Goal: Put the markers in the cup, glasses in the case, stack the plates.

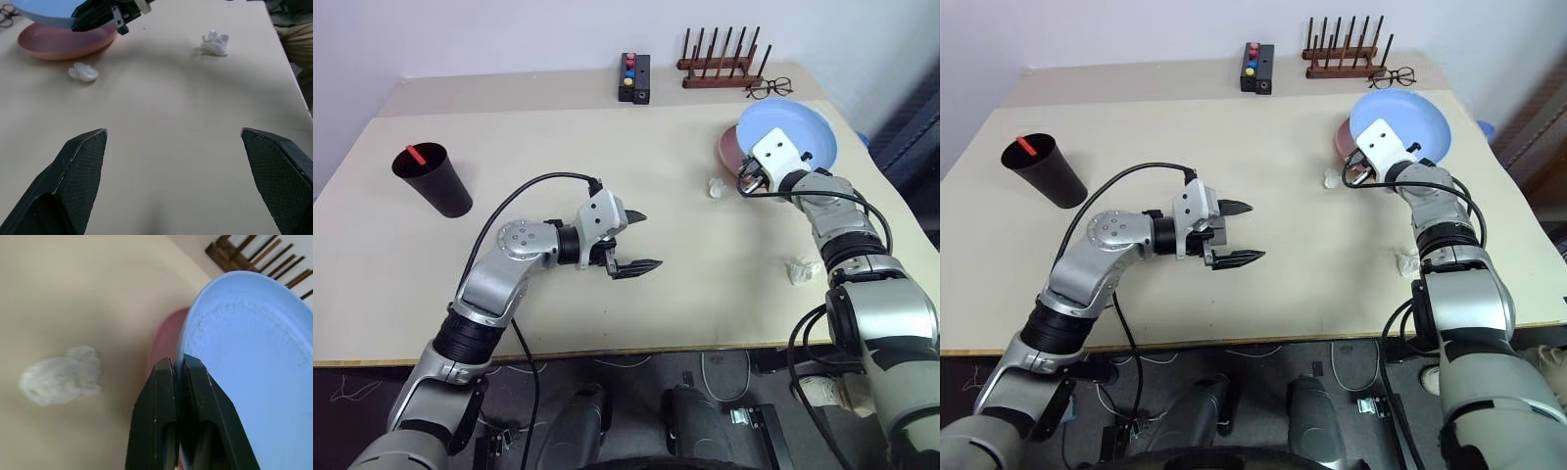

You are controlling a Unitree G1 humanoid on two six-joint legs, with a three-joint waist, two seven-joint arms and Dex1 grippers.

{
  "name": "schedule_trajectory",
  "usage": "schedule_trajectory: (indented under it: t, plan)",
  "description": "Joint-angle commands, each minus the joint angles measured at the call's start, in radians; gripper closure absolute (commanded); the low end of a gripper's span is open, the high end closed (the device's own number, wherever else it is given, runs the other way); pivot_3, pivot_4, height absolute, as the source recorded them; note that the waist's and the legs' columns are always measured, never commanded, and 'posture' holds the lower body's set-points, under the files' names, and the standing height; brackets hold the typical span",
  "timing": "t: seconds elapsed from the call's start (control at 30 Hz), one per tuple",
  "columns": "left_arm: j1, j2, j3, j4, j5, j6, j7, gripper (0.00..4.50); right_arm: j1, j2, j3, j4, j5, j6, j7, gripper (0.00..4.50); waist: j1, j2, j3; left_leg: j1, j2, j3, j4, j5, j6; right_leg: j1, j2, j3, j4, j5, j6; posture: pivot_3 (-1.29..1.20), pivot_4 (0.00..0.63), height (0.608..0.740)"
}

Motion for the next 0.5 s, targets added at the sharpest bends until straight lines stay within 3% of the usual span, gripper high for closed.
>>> schedule_trajectory:
  t: [0.03, 0.23, 0.5]
  plan:
    - [0.006, 0.017, 0.038, -0.075, -0.019, 0.018, 0.022, 0.0, -0.057, 0.0, -0.009, 0.01, -0.007, -0.011, -0.015, 3.47, -0.004, -0.001, -0.009, 0.0, 0.0, 0.002, 0.0, 0.0, 0.0, 0.0, 0.0, 0.001, 0.0, 0.0, 0.0, 0.0, 0.0, 0.74]
    - [0.022, 0.025, 0.043, -0.095, -0.023, 0.033, 0.032, 0.0, -0.065, -0.004, -0.011, 0.02, -0.019, -0.014, -0.039, 0.6, -0.009, -0.003, -0.031, 0.007, 0.001, 0.003, -0.001, 0.0, 0.0, 0.005, 0.001, 0.004, 0.001, 0.0, 0.0, 0.0, 0.0, 0.74]
    - [0.005, 0.012, 0.031, -0.072, -0.026, 0.02, 0.026, 0.0, -0.06, -0.03, -0.037, -0.016, 0.012, -0.032, -0.012, 0.6, -0.024, -0.003, -0.032, 0.007, 0.001, 0.003, -0.002, 0.0, 0.0, 0.005, 0.001, 0.005, 0.001, 0.0, 0.0, 0.0, 0.0, 0.74]
